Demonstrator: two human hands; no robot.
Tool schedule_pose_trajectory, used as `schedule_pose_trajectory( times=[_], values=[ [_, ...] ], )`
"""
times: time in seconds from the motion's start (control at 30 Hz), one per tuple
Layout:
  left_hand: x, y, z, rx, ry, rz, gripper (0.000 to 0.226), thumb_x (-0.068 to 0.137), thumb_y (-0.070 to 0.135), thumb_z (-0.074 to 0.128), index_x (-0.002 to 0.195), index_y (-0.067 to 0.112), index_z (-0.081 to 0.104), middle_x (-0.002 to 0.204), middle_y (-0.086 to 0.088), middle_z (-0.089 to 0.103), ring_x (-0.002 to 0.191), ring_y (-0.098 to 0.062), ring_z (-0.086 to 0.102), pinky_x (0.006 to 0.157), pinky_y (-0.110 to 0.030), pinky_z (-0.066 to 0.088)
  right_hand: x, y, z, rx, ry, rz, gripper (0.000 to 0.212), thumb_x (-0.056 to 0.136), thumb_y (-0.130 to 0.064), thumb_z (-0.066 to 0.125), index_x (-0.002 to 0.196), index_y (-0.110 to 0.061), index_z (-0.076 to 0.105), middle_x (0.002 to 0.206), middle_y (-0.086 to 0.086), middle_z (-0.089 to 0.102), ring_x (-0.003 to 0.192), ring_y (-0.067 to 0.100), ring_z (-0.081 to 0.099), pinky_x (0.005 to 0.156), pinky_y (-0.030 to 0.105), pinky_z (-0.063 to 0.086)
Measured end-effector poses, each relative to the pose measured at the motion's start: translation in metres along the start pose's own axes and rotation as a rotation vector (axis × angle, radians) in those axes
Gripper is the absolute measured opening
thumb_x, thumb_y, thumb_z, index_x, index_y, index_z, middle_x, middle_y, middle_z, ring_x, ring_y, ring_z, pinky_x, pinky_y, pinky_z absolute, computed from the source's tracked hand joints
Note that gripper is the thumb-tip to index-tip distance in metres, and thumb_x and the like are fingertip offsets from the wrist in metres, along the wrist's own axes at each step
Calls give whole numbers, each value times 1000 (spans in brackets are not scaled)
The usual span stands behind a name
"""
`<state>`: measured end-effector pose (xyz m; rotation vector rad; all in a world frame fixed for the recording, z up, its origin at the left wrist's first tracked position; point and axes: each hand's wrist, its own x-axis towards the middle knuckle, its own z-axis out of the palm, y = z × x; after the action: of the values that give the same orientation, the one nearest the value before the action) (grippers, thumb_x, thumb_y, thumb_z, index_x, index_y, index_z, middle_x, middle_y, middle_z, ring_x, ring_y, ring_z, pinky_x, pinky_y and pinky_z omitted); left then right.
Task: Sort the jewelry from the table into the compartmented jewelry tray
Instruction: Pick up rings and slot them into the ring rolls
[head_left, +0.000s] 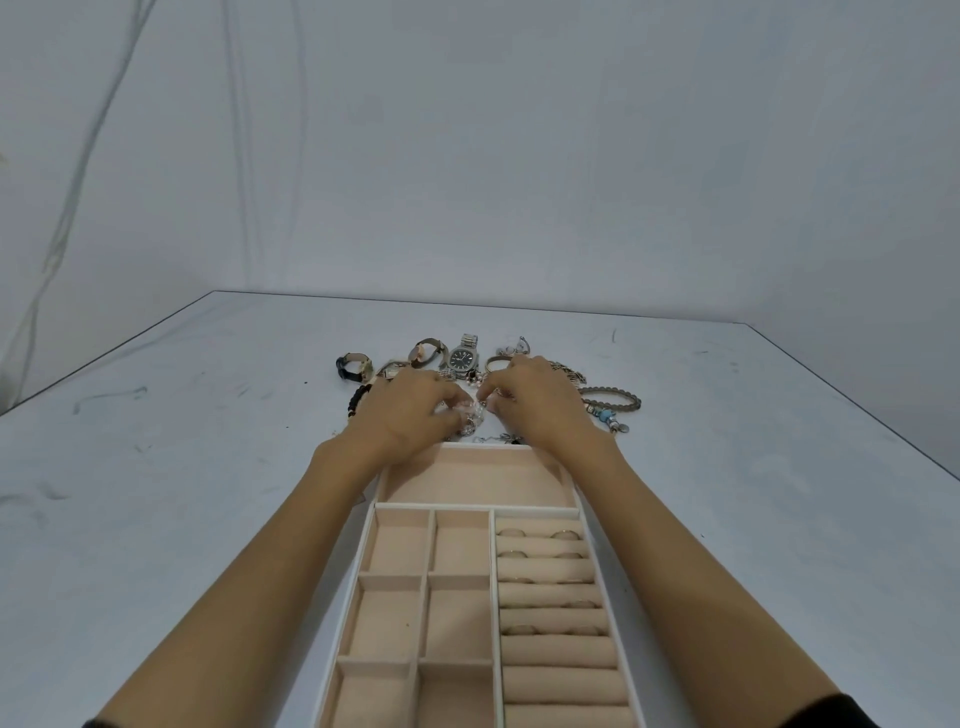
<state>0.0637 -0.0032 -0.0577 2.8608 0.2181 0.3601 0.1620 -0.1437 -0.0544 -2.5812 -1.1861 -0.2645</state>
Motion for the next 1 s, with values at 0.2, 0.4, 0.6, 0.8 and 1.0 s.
schedule_pose_trajectory(
  times=[0.2, 0.4, 0.6, 0.8, 1.0],
  values=[
    [-1, 3, -2, -2, 9, -5, 20, 91, 33, 57, 106, 27, 68, 107, 4, 62, 102, -17, 54, 78, -33, 40, 1, 1, -2, 92, -2, 56, 8, 89, -22, 62, 97, -21, 62, 106, 0, 61, 105, 21, 52, 76, 31, 37],
    [-4, 3, 0, -107, 76, -44, 9, 90, 32, 58, 87, 28, 66, 79, 17, 60, 84, -10, 59, 69, -30, 40, -4, 8, -13, 351, -11, 171, 9, 80, -14, 70, 78, -18, 63, 76, -8, 63, 74, 9, 58, 68, 28, 43],
    [-5, 3, -7, -351, 237, -163, 8, 92, 26, 56, 90, 27, 64, 79, 10, 65, 76, -12, 56, 59, -25, 35, -8, 19, -21, 684, 77, 262, 14, 72, -16, 83, 74, -11, 70, 50, -15, 50, 50, 2, 45, 57, 20, 38],
    [-8, 3, -8, -256, 255, -271, 19, 89, 20, 56, 103, 29, 65, 81, 13, 60, 84, -14, 56, 61, -26, 36, -7, 18, -22, 735, 112, 313, 14, 73, -13, 81, 71, -14, 68, 62, -1, 64, 48, 10, 51, 64, 29, 49],
    [-8, 3, -9, -194, 210, -162, 15, 87, 21, 61, 96, 30, 69, 92, 7, 57, 91, -17, 52, 76, -33, 40, -7, 18, -21, 740, 144, 323, 10, 77, -16, 78, 79, -11, 70, 70, 6, 70, 37, 5, 50, 52, 22, 47]
  ],
)
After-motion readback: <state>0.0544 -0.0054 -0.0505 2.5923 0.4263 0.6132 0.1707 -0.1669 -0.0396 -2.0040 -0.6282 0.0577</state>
